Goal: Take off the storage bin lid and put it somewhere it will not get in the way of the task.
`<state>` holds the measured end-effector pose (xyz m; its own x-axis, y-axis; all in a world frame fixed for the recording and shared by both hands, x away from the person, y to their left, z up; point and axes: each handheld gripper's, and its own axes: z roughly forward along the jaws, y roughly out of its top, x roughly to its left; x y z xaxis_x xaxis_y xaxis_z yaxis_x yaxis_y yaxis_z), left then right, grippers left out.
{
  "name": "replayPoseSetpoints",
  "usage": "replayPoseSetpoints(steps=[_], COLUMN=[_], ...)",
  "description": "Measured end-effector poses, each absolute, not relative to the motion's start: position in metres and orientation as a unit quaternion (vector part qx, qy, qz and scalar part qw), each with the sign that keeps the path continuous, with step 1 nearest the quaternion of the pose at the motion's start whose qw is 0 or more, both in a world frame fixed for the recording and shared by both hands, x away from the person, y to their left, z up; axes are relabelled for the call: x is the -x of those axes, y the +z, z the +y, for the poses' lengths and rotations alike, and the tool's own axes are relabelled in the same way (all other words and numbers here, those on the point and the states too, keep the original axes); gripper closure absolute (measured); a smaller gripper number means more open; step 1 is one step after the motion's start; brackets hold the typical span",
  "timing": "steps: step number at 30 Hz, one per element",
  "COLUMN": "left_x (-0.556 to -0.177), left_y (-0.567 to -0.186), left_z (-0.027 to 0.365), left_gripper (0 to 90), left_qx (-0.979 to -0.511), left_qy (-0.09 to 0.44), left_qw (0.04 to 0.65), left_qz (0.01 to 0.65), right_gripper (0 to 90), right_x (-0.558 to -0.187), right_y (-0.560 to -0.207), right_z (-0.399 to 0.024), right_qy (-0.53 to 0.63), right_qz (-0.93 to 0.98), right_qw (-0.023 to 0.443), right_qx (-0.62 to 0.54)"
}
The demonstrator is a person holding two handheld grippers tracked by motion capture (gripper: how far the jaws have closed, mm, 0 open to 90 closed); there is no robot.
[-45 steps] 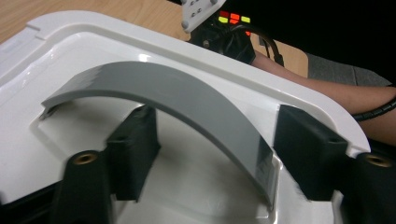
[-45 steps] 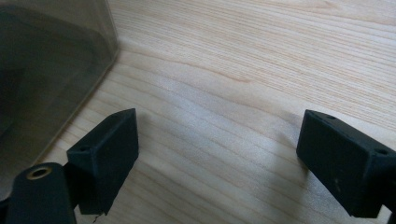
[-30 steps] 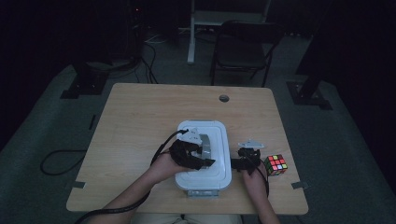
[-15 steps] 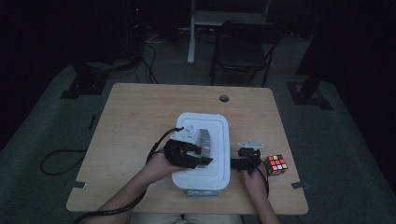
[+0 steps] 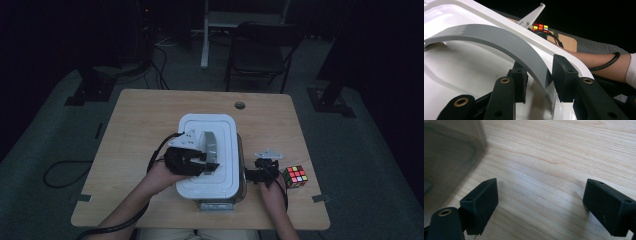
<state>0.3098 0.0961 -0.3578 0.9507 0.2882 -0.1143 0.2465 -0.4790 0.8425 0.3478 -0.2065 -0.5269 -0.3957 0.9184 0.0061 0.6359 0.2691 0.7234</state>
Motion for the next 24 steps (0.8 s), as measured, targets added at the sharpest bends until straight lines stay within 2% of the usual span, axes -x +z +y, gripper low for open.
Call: replayPoseSetpoints(steps=[17, 24], left_x=[-0.308, -0.31], left_y=[-0.344, -0.348], left_z=[0.153, 0.191], left_gripper=[67.8, 67.8], left_qx=[-0.847, -0.839], left_qy=[0.046, 0.047], left_qw=[0.499, 0.504], left_qz=[0.178, 0.199], right_gripper=[12.6, 12.6], right_x=[-0.348, -0.348], right_y=[-0.527, -0.527], right_z=[-0.206, -0.207], right_qy=[0.33, 0.33], right_qz=[0.767, 0.767], right_qw=[0.214, 0.214], right_qx=[-0.506, -0.506])
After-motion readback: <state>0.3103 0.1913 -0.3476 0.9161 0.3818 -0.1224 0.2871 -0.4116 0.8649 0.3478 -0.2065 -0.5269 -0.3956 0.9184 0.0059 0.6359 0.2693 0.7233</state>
